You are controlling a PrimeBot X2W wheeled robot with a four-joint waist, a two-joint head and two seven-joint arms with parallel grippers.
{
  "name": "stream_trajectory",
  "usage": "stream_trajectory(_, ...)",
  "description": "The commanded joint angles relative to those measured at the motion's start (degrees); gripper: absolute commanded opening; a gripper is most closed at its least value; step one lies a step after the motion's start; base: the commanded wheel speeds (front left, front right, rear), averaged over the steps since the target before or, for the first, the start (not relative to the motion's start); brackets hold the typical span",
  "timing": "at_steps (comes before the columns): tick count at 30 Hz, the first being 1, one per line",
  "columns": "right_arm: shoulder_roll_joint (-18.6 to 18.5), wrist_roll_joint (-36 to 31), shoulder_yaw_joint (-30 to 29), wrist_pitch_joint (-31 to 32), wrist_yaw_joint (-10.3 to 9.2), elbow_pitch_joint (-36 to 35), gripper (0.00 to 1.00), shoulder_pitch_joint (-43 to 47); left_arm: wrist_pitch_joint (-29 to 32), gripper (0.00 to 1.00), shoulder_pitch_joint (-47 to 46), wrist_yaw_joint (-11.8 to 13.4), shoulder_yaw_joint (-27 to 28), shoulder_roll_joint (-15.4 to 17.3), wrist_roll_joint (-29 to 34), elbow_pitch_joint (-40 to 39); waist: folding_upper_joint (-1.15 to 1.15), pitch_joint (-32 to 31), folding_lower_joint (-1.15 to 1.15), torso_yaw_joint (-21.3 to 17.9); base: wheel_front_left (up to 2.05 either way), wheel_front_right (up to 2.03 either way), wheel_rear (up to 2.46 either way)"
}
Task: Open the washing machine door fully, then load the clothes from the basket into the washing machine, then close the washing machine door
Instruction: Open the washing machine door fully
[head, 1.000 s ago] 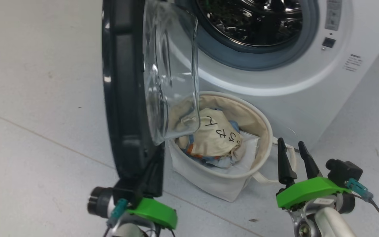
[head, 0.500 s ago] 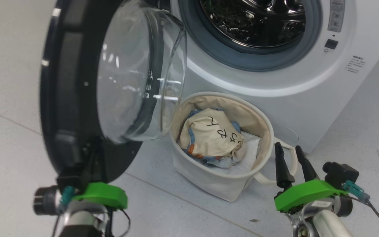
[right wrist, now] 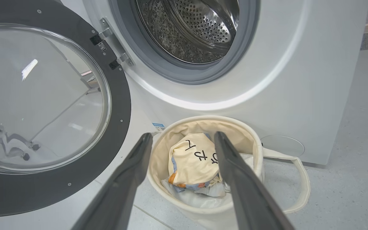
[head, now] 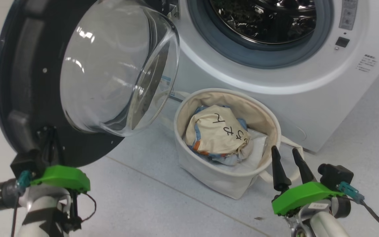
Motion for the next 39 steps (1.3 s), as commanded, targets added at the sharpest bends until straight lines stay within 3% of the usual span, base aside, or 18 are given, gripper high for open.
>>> stream_trajectory(1,0.4,-0.7,1.5,-0.7,0.02,-1.4,1.0,-1.5,-0.3,0.0,-3.8,-0.1,3.2,2.6,-0.2,-0.6,0.0,0.5,0.0,0.3,0.0,0.0,0.0)
stream_trajectory(22,-0.3,-5.4,0.3,-0.7,0.02,-0.4,1.0,-5.3,-0.3,0.0,-20.6,-3.9,9.5,5.9,-1.7,12.3,0.0,9.2,0.0,1.1,0.0,0.0,0.0)
stream_trajectory(30,-1.0,-5.6,1.2,-0.7,0.02,0.1,1.0,-7.6,-0.3,0.0,-22.5,-4.5,9.8,3.2,0.6,10.7,0.0,10.9,0.0,1.9,0.0,0.0,0.0)
stream_trajectory(39,0.0,-4.2,0.1,-0.7,0.02,-3.3,1.0,-7.2,-0.3,0.0,-17.2,-5.9,5.8,-3.0,5.5,3.4,0.0,7.4,0.0,0.8,0.0,0.0,0.0)
